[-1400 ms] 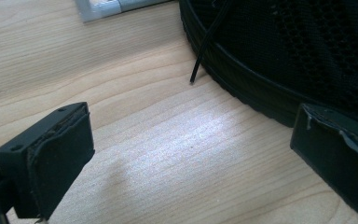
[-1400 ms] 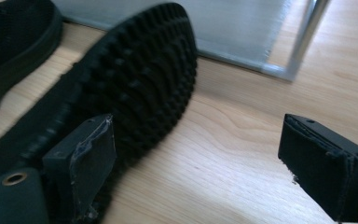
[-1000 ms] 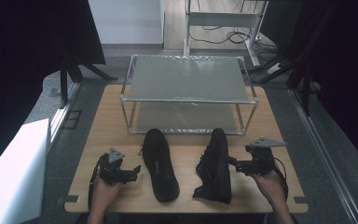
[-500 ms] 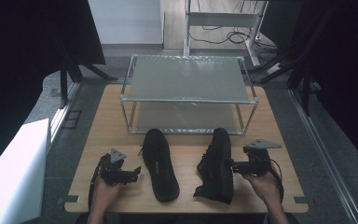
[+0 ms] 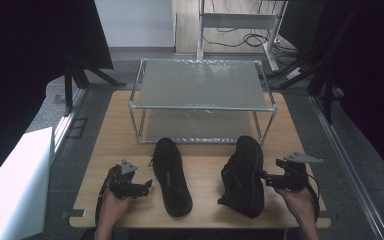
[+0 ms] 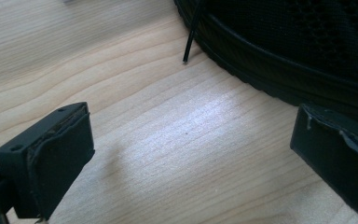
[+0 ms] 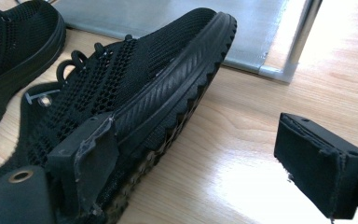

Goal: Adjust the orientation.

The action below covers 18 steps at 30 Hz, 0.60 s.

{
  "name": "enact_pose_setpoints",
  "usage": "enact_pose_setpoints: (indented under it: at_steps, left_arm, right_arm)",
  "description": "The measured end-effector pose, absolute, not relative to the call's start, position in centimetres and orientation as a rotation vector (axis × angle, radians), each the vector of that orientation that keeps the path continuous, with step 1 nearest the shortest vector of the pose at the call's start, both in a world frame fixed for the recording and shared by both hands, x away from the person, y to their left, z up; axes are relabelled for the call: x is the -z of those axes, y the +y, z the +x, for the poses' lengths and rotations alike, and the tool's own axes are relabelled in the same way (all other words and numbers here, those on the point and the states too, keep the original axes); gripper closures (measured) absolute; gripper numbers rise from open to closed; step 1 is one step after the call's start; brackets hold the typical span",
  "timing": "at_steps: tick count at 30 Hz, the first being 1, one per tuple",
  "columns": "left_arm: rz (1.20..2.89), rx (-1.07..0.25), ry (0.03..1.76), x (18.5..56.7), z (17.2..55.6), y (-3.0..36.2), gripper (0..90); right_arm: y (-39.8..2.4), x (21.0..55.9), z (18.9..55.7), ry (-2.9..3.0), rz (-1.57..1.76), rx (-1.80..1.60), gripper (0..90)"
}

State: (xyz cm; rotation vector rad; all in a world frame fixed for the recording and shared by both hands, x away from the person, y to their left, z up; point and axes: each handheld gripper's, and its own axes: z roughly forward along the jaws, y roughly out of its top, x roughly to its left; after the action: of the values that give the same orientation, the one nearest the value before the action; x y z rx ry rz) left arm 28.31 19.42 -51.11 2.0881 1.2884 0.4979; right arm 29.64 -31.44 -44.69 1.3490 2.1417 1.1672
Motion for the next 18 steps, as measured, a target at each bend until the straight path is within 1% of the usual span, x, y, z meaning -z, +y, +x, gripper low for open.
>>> enact_pose_setpoints:
  at_steps: [5,9,11,14,15,18]
  left_arm:
    - [2.088,-0.496,1.288,51.1,28.4,19.4,0.0]
    - [2.085,-0.493,1.292,51.1,28.5,19.5,0.0]
    - [2.084,-0.494,1.29,51.1,28.6,19.5,0.0]
    - [2.094,-0.493,1.285,51.1,28.7,19.5,0.0]
    - [2.094,-0.492,1.285,51.1,28.7,19.5,0.0]
    - [2.091,-0.493,1.286,51.0,28.7,19.6,0.0]
  right_arm:
    - [-32.5,44.9,29.6,2.141,1.368,-1.158,13.8]
    - [-33.4,45.2,29.4,2.126,1.397,-1.158,15.6]
    - [-33.7,45.4,29.2,2.116,1.4,-1.142,17.7]
    - [-34.1,46.0,29.2,2.115,1.405,-1.068,24.3]
    - [-34.1,47.0,29.5,2.136,1.429,-1.006,25.3]
    - [-34.3,47.8,29.8,2.156,1.455,-1.006,24.1]
